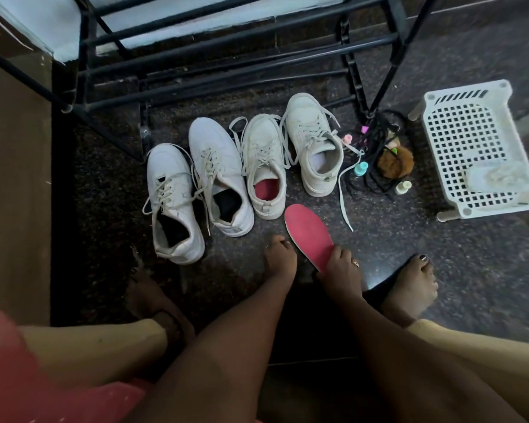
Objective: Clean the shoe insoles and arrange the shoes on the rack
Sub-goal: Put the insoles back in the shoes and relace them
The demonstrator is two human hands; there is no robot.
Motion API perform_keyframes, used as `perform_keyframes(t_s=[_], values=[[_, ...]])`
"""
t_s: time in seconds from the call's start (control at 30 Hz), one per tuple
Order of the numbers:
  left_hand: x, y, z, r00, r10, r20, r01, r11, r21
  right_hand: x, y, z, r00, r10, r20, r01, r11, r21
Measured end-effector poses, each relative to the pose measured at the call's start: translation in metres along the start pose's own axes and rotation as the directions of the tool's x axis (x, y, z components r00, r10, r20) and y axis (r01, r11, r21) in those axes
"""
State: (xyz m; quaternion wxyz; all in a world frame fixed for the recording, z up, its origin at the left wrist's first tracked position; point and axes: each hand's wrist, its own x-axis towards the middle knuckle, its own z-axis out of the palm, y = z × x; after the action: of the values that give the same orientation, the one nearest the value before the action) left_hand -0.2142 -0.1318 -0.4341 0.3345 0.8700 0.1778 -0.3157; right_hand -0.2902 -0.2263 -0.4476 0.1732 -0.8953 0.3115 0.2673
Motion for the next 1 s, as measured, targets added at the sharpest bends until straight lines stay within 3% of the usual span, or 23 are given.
perform_keyframes(t_s=[0.17,0.27,0.33,0.5,0.7,0.83,0.93,1.0], values=[[0.032,-0.011,0.037,0.955,-0.172,0.242,0.250,0.903,-0.349,-0.006,-0.010,-0.023,0.997,0.042,0.060,-0.057,0.958,0.282],[-0.004,0.032,0.006,0.872,-0.153,0.466,0.404,0.763,-0.504,-0.010,-0.011,-0.043,0.987,0.147,0.058,-0.157,0.878,0.452],[-0.013,0.046,-0.004,0.842,-0.127,0.525,0.446,0.711,-0.543,-0.013,-0.012,-0.060,0.981,0.191,0.040,-0.186,0.854,0.486],[-0.014,0.060,-0.015,0.820,-0.051,0.570,0.444,0.685,-0.577,-0.016,-0.017,-0.096,0.975,0.218,0.041,-0.209,0.837,0.507],[-0.021,0.093,-0.043,0.837,0.009,0.547,0.405,0.661,-0.632,-0.020,-0.028,-0.130,0.997,0.054,0.053,-0.074,0.847,0.526],[-0.014,0.108,-0.058,0.835,0.037,0.549,0.446,0.539,-0.715,-0.021,-0.039,-0.153,1.000,-0.007,0.011,0.000,0.834,0.552],[0.000,0.119,-0.058,0.838,0.132,0.530,0.467,0.329,-0.821,-0.019,-0.046,-0.166,0.998,-0.051,0.025,0.031,0.855,0.517],[0.009,0.127,-0.053,0.833,0.132,0.537,0.485,0.293,-0.824,-0.013,-0.049,-0.172,0.999,-0.042,0.017,0.027,0.851,0.524]])
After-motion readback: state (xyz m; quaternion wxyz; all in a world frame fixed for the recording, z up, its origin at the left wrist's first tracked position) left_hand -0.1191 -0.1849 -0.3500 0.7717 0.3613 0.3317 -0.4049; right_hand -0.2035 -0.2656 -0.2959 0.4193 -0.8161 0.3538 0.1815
